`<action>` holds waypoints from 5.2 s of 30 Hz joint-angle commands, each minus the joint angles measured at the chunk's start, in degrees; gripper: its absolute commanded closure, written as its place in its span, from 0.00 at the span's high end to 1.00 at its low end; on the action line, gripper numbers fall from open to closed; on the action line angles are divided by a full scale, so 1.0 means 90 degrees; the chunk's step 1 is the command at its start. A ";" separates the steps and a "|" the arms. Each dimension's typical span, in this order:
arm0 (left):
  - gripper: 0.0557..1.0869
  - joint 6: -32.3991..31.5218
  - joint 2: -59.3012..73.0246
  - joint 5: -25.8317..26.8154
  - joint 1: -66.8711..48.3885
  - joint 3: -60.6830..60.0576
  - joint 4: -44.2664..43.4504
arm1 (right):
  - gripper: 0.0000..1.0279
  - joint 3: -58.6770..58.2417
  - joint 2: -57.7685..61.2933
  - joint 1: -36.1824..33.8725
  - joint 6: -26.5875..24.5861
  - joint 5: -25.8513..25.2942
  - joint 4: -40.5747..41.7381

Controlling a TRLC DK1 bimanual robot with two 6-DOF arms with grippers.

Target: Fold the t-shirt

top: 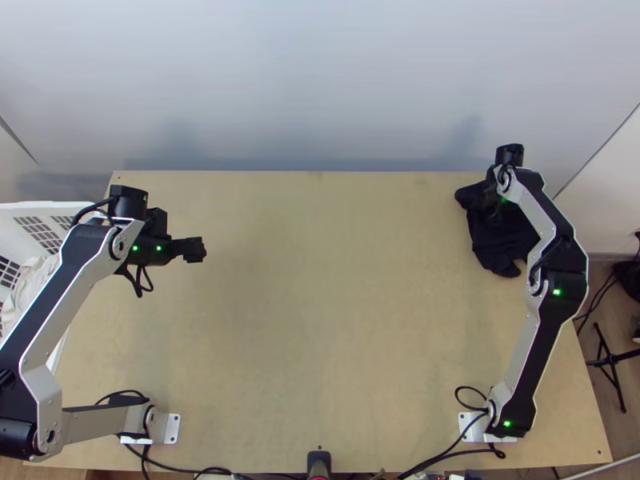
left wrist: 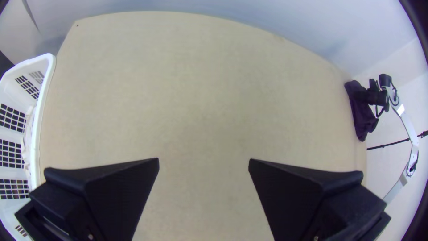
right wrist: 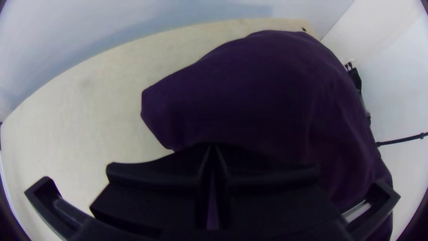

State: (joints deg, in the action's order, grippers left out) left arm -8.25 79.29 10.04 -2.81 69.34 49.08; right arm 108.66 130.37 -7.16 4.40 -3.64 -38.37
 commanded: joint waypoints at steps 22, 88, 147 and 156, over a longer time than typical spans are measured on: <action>0.95 0.0272 0.0243 -0.0003 0.0136 0.0069 -0.0121 | 0.03 0.0583 -0.0911 -0.0543 -0.0294 0.0453 -0.1352; 0.95 -0.0030 -0.0489 -0.0032 0.0156 -0.0087 0.0113 | 0.97 -0.4095 -0.4593 -0.1939 -0.0382 0.1977 0.0425; 0.95 0.0565 -0.7198 -0.0383 0.0986 -0.7724 -0.6977 | 0.96 -1.2025 -1.4466 0.1372 -0.0187 0.0277 0.4214; 0.95 0.0936 -0.8819 -0.0393 0.0957 -0.7695 -0.5570 | 0.96 -1.2015 -1.4466 -0.0240 -0.0499 0.0277 0.4195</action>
State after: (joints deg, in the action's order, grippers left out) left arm -1.43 8.64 6.59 6.00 1.30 -7.75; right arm 0.54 1.08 0.14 0.99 -1.10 0.27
